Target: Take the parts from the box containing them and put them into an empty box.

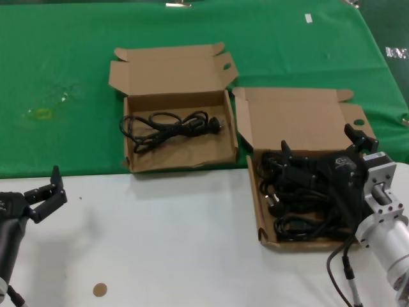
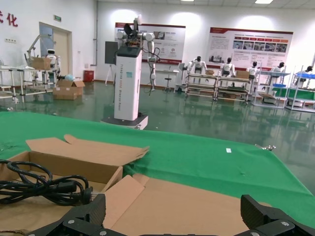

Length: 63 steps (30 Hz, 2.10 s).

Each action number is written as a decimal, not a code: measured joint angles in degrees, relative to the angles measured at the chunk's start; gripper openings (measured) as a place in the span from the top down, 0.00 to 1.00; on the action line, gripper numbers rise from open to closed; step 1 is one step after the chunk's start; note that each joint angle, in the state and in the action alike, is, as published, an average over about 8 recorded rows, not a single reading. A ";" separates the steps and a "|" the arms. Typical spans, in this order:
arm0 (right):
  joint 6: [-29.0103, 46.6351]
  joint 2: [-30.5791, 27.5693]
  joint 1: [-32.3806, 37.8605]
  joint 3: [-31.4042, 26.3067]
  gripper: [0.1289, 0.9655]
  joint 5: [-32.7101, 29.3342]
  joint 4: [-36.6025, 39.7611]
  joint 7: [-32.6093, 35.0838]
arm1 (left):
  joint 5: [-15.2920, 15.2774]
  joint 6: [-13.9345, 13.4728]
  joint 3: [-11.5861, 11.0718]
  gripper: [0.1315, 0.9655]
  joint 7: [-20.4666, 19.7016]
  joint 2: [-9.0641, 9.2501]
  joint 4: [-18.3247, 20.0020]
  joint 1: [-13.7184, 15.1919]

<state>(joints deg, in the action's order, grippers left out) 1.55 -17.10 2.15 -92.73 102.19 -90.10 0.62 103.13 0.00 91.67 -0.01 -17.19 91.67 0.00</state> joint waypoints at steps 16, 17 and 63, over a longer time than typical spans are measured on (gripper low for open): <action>0.00 0.00 0.00 0.00 0.00 0.00 0.00 0.00 | 0.00 0.00 0.00 0.00 0.00 0.00 0.00 0.00; 0.00 0.00 0.00 0.00 0.00 0.00 0.00 0.00 | 0.00 0.00 0.00 0.00 0.00 0.00 0.00 0.00; 0.00 0.00 0.00 0.00 0.00 0.00 0.00 0.00 | 0.00 0.00 0.00 0.00 0.01 0.00 0.00 0.00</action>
<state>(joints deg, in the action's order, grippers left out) 1.55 -17.10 2.15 -92.73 102.19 -90.10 0.63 103.13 0.00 91.67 0.00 -17.19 91.67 0.00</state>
